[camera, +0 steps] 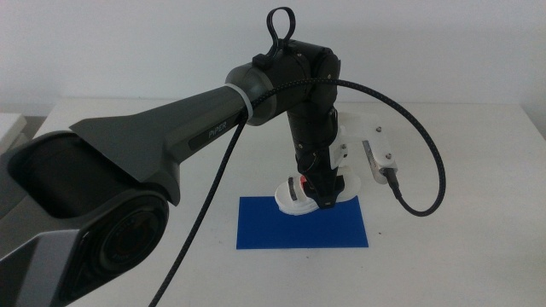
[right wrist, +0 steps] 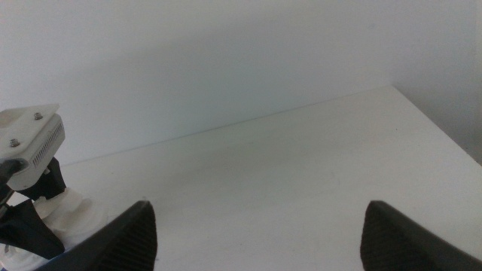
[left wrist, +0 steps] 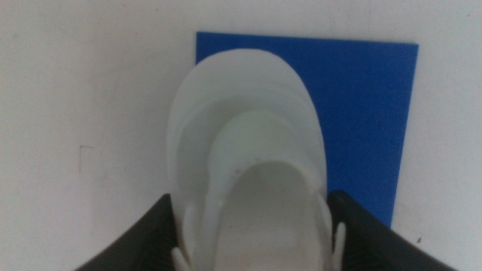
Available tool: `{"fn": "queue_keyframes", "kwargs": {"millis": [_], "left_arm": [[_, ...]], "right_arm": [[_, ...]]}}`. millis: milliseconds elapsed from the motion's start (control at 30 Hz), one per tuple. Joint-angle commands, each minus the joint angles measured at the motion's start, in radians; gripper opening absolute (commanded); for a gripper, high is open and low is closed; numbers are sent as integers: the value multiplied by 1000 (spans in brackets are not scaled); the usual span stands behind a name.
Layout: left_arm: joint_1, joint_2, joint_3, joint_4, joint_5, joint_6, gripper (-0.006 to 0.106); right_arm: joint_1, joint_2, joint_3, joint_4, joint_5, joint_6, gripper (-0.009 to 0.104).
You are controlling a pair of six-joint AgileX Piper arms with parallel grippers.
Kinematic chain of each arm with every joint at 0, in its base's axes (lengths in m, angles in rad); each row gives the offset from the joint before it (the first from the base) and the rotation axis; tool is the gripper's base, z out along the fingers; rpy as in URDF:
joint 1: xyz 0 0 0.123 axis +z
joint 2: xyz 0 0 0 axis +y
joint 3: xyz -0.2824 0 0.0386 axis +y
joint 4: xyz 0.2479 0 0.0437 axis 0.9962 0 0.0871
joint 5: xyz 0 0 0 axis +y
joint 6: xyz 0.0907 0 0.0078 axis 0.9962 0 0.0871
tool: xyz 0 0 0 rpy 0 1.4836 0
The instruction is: Use one arm to grab the shoe from the table and place it on the mat.
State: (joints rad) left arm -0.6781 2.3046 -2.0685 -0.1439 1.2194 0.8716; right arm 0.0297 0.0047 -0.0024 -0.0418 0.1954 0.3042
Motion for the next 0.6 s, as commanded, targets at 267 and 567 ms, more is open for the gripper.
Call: {"fn": "queue_keyframes", "kwargs": {"millis": [267, 567], "left_arm": [[0, -38, 119, 9, 2, 55, 1], [0, -37, 152, 25, 2, 74, 3]], "right_arm": [[0, -5, 2, -5, -9, -4, 79], [0, -5, 2, -5, -9, -4, 79]]}}
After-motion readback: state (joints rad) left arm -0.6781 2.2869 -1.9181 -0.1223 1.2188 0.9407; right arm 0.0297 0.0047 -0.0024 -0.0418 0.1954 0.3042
